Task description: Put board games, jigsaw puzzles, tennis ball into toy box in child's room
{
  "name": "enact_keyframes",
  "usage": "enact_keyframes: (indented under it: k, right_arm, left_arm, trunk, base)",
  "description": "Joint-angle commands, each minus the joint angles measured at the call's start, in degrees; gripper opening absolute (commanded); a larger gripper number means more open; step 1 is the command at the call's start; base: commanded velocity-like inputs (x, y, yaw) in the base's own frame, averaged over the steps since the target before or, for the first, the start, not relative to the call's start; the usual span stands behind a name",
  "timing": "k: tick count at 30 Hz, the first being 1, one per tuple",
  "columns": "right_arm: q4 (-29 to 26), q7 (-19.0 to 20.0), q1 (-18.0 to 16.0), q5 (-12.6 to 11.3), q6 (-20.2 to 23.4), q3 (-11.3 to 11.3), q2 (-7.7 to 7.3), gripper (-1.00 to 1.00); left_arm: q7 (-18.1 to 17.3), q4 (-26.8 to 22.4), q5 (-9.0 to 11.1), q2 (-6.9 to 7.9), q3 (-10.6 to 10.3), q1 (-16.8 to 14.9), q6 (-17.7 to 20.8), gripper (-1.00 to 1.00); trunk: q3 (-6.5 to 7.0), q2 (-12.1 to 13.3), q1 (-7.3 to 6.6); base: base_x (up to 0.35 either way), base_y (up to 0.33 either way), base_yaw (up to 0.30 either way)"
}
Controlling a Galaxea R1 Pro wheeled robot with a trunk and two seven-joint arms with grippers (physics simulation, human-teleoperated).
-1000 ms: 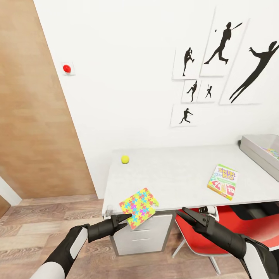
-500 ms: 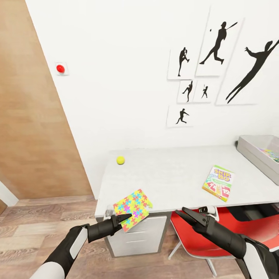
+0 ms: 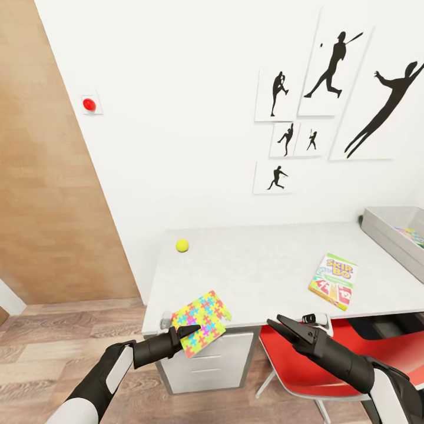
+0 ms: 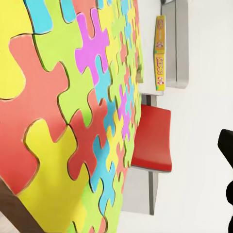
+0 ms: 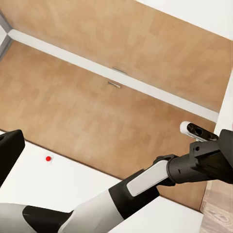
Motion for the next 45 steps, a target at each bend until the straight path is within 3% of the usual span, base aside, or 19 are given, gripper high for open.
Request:
enact_keyframes:
  k: [1,45]
  right_arm:
    - [0.0,0.2,0.0,0.1,0.2,0.0,-0.01,1.0]
    - [0.0,0.2,-0.1,0.1,0.2,0.0,0.05,1.0]
  left_arm:
    - [0.0,0.0,0.2,0.0,0.0,0.0,0.3,1.0]
    - [0.0,0.0,0.2,0.0,0.1,0.0,0.3,1.0]
  trunk:
    - [-0.06,0.0,0.0]
    - [-0.06,0.0,0.0]
  base:
    - [0.012,0.0,0.0]
    - [-0.018,0.014,0.0]
